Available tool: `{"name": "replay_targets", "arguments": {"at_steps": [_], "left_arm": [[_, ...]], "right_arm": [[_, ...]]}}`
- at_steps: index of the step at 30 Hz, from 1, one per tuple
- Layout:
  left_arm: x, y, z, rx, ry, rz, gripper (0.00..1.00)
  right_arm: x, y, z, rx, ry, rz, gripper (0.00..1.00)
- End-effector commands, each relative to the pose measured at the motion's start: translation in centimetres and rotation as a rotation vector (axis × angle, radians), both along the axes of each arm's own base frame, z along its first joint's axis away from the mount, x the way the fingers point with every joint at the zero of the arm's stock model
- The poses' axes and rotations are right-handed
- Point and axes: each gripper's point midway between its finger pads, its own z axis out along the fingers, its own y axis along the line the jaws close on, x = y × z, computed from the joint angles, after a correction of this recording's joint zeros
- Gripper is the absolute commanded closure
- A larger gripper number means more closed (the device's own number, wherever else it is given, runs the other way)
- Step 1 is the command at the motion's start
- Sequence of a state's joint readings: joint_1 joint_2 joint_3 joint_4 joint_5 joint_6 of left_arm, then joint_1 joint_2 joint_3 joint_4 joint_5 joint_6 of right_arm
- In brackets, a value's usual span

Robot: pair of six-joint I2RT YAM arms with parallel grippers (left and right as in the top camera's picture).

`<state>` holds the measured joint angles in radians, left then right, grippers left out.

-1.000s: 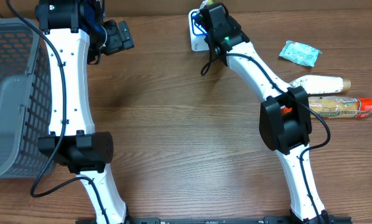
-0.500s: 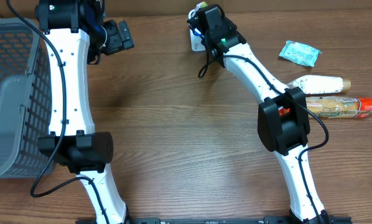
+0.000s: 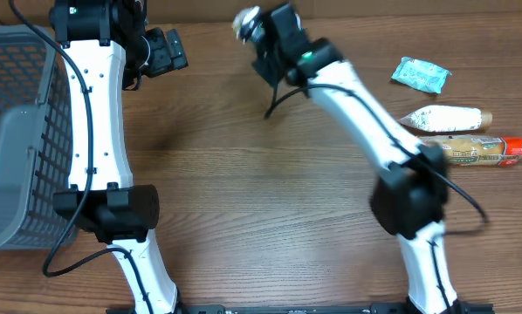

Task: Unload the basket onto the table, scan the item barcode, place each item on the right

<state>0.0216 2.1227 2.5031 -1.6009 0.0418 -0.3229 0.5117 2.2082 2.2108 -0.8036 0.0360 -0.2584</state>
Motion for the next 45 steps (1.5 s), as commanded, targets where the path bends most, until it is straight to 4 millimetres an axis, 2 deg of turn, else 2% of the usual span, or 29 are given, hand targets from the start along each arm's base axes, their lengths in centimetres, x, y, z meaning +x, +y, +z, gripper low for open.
{"name": "replay_targets", "arguments": {"at_steps": [1,2,5,6,11,12,14,15,17,18,20,22,25,27,29,31,33,38,39,43,45], "left_arm": [[0.0,-0.1,1.2,-0.006,-0.035,0.01,0.01],[0.0,-0.1,1.2,-0.006,-0.035,0.01,0.01],[0.0,-0.1,1.2,-0.006,-0.035,0.01,0.0],[0.0,-0.1,1.2,-0.006,-0.035,0.01,0.0],[0.0,-0.1,1.2,-0.006,-0.035,0.01,0.0],[0.0,-0.1,1.2,-0.006,-0.035,0.011,0.0],[0.0,-0.1,1.2,-0.006,-0.035,0.01,0.0],[0.0,-0.1,1.2,-0.006,-0.035,0.01,0.0],[0.0,-0.1,1.2,-0.006,-0.035,0.01,0.01],[0.0,-0.1,1.2,-0.006,-0.035,0.01,0.0],[0.0,-0.1,1.2,-0.006,-0.035,0.01,0.01],[0.0,-0.1,1.2,-0.006,-0.035,0.01,0.0],[0.0,-0.1,1.2,-0.006,-0.035,0.01,0.0],[0.0,-0.1,1.2,-0.006,-0.035,0.01,0.01],[0.0,-0.1,1.2,-0.006,-0.035,0.01,0.01],[0.0,-0.1,1.2,-0.006,-0.035,0.01,0.01],[0.0,-0.1,1.2,-0.006,-0.035,0.01,0.0],[0.0,-0.1,1.2,-0.006,-0.035,0.01,0.0],[0.0,-0.1,1.2,-0.006,-0.035,0.01,0.0],[0.0,-0.1,1.2,-0.006,-0.035,0.01,0.0],[0.0,-0.1,1.2,-0.006,-0.035,0.01,0.01]], "right_arm": [[-1.7,-6.5,13.8,0.438,-0.026,-0.258,0.96],[-2.2,-10.4,14.9,0.504,0.019,-0.387,0.96],[-2.9,-16.2,14.8,0.54,0.078,-0.555,0.96],[-3.1,-18.4,14.3,0.558,0.11,-0.631,0.96],[-4.6,-26.4,11.0,0.679,0.28,-1.006,0.95],[-5.2,-27.9,10.4,0.708,0.313,-1.092,0.85],[-6.5,-30.4,9.2,0.758,0.379,-1.249,0.74],[-7.3,-31.6,8.5,0.781,0.41,-1.335,0.73],[-8.5,-33.7,7.4,0.786,0.431,-1.485,0.87],[-9.1,-34.6,6.9,0.774,0.43,-1.557,0.91],[-10.7,-36.8,5.7,0.737,0.401,-1.743,0.91],[-11.8,-38.1,4.6,0.7,0.373,-1.889,0.88],[-12.7,-39.2,2.6,0.65,0.357,-2.024,0.78],[-12.9,-39.4,1.3,0.624,0.365,-2.063,0.76],[-12.7,-39.4,0.4,0.613,0.374,-2.066,0.62],[-12.7,-39.4,0.1,0.608,0.377,-2.062,0.56],[-12.5,-39.4,0.3,0.583,0.383,-2.02,0.55],[-11.5,-38.3,2.5,0.512,0.41,-1.765,0.56],[-11.3,-37.8,3.2,0.501,0.416,-1.695,0.52],[-11.0,-33.5,7.6,0.482,0.45,-1.261,0.34],[-11.7,-30.8,10.7,0.516,0.445,-1.062,0.3]]}}
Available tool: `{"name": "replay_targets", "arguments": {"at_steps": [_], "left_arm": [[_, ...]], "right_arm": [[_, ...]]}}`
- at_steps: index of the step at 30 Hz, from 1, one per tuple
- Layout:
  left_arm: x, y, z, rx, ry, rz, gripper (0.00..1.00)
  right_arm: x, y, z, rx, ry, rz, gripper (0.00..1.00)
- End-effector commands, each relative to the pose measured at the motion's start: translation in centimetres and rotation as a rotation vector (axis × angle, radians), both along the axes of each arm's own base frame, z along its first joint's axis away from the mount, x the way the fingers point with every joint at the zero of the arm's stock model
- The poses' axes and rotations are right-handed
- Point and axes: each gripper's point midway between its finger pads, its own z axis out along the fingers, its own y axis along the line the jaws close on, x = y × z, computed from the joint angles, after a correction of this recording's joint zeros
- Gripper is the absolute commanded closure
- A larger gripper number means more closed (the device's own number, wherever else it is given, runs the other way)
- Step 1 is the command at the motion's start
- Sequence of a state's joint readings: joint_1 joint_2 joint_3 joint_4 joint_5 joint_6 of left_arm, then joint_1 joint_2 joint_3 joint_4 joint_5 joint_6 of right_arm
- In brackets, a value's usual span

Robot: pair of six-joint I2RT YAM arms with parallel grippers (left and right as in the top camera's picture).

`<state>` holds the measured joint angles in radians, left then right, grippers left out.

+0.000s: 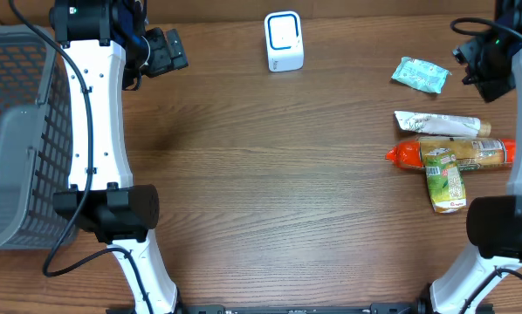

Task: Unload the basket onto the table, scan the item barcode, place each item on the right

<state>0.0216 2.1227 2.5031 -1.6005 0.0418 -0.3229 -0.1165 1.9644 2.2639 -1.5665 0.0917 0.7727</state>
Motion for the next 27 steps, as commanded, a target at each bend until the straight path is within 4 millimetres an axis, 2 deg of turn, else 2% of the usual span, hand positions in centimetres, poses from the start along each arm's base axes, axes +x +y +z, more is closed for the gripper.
{"name": "replay_targets", "arguments": {"at_steps": [1,2,3,4,6,9,13,15,18,24,27], "left_arm": [[0.0,-0.1,1.2,-0.006,-0.035,0.01,0.0],[0.0,-0.1,1.2,-0.006,-0.035,0.01,0.0],[0.0,-0.1,1.2,-0.006,-0.035,0.01,0.0],[0.0,-0.1,1.2,-0.006,-0.035,0.01,0.0],[0.0,-0.1,1.2,-0.006,-0.035,0.01,0.0],[0.0,-0.1,1.2,-0.006,-0.035,0.01,0.01],[0.0,-0.1,1.2,-0.006,-0.035,0.01,0.0],[0.0,-0.1,1.2,-0.006,-0.035,0.01,0.0],[0.0,-0.1,1.2,-0.006,-0.035,0.01,0.0],[0.0,-0.1,1.2,-0.006,-0.035,0.01,0.0],[0.0,-0.1,1.2,-0.006,-0.035,0.01,0.01]], "right_arm": [[-1.5,5.6,8.2,0.059,-0.228,0.42,0.3],[-2.1,6.5,9.6,0.093,-0.265,0.443,0.32],[-2.8,7.6,10.9,0.136,-0.301,0.463,0.19],[-3.3,8.7,12.1,0.183,-0.341,0.493,0.0],[-4.6,11.1,14.2,0.296,-0.41,0.569,0.0],[-5.9,13.3,16.0,0.405,-0.461,0.642,0.0],[-6.0,13.0,15.9,0.392,-0.458,0.635,0.0],[-6.8,13.0,15.3,0.401,-0.415,0.632,0.0],[-7.0,13.1,15.3,0.359,-0.432,0.715,0.0],[-6.8,11.5,15.0,0.189,-0.437,0.779,0.0],[-5.8,10.4,15.5,0.044,-0.473,0.83,0.0]]}}
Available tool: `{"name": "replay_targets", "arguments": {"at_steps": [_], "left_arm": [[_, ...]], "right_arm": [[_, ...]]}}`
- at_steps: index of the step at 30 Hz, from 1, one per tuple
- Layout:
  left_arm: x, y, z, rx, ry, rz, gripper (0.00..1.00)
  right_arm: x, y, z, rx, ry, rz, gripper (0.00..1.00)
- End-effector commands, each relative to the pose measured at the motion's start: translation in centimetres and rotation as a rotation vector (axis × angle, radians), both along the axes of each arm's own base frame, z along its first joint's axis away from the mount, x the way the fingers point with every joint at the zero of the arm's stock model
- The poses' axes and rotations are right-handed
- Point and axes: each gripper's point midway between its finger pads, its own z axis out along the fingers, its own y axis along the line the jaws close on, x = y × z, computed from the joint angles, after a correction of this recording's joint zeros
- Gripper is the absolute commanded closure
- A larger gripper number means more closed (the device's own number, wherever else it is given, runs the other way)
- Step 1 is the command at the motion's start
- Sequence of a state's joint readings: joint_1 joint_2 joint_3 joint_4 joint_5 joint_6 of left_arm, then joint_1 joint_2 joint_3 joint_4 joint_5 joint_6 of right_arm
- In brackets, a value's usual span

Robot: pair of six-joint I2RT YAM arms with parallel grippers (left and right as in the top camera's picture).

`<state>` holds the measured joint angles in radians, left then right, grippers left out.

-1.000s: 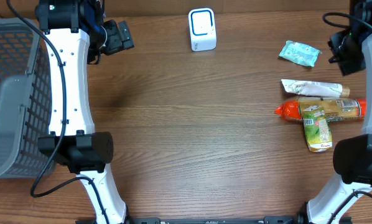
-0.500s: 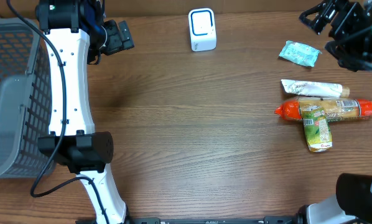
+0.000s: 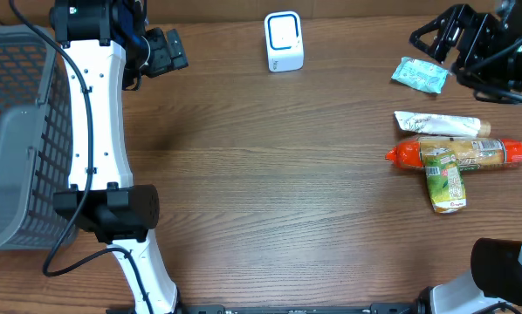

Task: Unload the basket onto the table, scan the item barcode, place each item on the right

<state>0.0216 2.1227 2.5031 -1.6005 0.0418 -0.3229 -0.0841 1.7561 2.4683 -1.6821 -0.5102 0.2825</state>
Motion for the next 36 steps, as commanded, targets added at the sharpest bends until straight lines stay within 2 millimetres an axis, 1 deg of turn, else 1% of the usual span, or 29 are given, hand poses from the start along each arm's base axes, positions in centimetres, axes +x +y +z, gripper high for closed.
{"name": "replay_targets", "arguments": {"at_steps": [1,4,7,8,10,12,14,17,19,21,22,24,25,27,32,36], "left_arm": [[0.0,-0.1,1.2,-0.006,-0.035,0.01,0.0],[0.0,-0.1,1.2,-0.006,-0.035,0.01,0.0],[0.0,-0.1,1.2,-0.006,-0.035,0.01,0.0],[0.0,-0.1,1.2,-0.006,-0.035,0.01,0.0],[0.0,-0.1,1.2,-0.006,-0.035,0.01,0.01],[0.0,-0.1,1.2,-0.006,-0.035,0.01,0.01],[0.0,-0.1,1.2,-0.006,-0.035,0.01,0.0],[0.0,-0.1,1.2,-0.006,-0.035,0.011,0.0],[0.0,-0.1,1.2,-0.006,-0.035,0.01,0.01],[0.0,-0.1,1.2,-0.006,-0.035,0.01,0.0],[0.0,-0.1,1.2,-0.006,-0.035,0.01,0.01],[0.0,-0.1,1.2,-0.006,-0.035,0.01,0.0],[0.0,-0.1,1.2,-0.006,-0.035,0.01,0.01],[0.0,-0.1,1.2,-0.006,-0.035,0.01,0.0],[0.0,-0.2,1.2,-0.006,-0.035,0.01,0.0],[0.0,-0.1,1.2,-0.006,-0.035,0.011,0.01]], "right_arm": [[1.0,-1.5,1.6,-0.221,-0.19,0.07,0.0],[1.3,-1.1,3.9,-0.313,-0.345,0.14,0.0],[0.5,-0.5,5.9,-0.372,-0.459,0.183,0.0],[0.1,-0.3,6.2,-0.395,-0.489,0.201,0.0],[-0.7,-0.5,6.6,-0.443,-0.528,0.209,0.0],[-1.6,-1.1,6.9,-0.478,-0.559,0.173,0.0],[-2.4,-1.5,6.9,-0.501,-0.591,0.144,0.0],[-3.8,-1.9,6.2,-0.528,-0.665,0.106,0.0],[-4.8,-2.1,5.1,-0.542,-0.721,0.081,0.0],[-5.6,-2.3,3.3,-0.555,-0.765,0.057,0.0],[-6.2,-2.5,1.7,-0.565,-0.798,0.038,0.0],[-7.3,-2.5,-0.7,-0.566,-0.847,0.022,0.0],[-8.2,-2.5,-3.1,-0.555,-0.895,-0.005,0.0],[-8.9,-2.5,-5.1,-0.519,-0.938,-0.042,0.0],[-10.2,-2.4,-9.9,-0.456,-1.031,-0.101,0.0],[-10.7,-2.4,-12.9,-0.457,-1.08,-0.113,0.0]]}}
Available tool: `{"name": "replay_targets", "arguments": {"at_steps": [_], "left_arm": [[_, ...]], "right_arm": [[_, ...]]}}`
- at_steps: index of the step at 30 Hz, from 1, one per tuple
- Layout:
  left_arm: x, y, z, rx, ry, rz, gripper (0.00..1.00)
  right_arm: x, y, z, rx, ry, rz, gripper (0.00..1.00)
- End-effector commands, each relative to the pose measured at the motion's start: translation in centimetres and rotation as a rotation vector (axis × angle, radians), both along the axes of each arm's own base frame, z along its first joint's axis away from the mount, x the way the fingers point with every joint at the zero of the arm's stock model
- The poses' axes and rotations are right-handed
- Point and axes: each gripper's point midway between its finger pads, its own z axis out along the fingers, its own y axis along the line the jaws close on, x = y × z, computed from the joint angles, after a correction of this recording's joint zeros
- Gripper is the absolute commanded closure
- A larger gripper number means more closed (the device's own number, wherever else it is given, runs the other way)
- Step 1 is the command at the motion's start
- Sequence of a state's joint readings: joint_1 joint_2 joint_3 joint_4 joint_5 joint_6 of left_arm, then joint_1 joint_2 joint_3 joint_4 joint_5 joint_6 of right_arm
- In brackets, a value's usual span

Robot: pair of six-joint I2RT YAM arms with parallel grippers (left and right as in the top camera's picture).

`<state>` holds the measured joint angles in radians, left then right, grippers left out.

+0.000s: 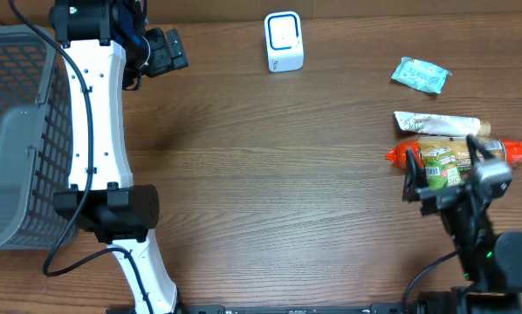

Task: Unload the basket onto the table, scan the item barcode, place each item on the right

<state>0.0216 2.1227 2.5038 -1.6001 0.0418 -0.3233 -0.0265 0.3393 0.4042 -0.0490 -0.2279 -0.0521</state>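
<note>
The white, blue-faced scanner point(284, 41) stands at the back middle of the table. A green packet point(437, 168) lies across an orange sausage pack point(470, 153) at the right. My right gripper point(443, 166) hangs directly over the green packet, one finger on each side of it, and looks open. My left gripper point(162, 51) is held high at the back left, away from all items; its jaws cannot be made out.
A teal sachet point(421, 73) lies at the back right. A white tube point(440, 124) lies just behind the sausage pack. A grey mesh basket point(17, 131) fills the left edge, beside the left arm.
My right gripper was open and high at the back right, near the teal sachet. It is now low over the green packet at the right front. The green packet looks slightly shifted. The left arm is unchanged.
At first my right arm reached to the back middle with a whitish thing at its gripper. Then the scanner stood there and the arm was at the right edge. It opened near the teal sachet and is now over the green packet.
</note>
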Motion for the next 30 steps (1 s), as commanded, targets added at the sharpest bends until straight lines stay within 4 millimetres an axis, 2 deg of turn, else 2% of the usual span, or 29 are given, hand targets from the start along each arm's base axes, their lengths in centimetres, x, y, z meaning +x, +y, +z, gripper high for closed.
{"name": "replay_targets", "arguments": {"at_steps": [1,11,16,21,30], "left_arm": [[0.0,-0.1,1.2,-0.006,-0.033,0.01,0.0],[0.0,-0.1,1.2,-0.006,-0.034,0.01,0.01],[0.0,-0.1,1.2,-0.006,-0.033,0.01,0.01],[0.0,-0.1,1.2,-0.006,-0.033,0.01,0.01],[0.0,-0.1,1.2,-0.006,-0.033,0.01,0.0]], "right_arm": [[-0.4,-0.2,-2.8,0.03,-0.022,-0.01,0.0],[-0.8,-0.2,-8.3,0.048,-0.02,-0.008,0.0],[-0.8,-0.1,-12.6,0.051,0.115,-0.008,0.0],[-0.8,0.0,-12.8,0.108,0.138,0.002,0.0],[-0.8,0.0,-12.8,0.109,0.136,0.001,0.0]]}}
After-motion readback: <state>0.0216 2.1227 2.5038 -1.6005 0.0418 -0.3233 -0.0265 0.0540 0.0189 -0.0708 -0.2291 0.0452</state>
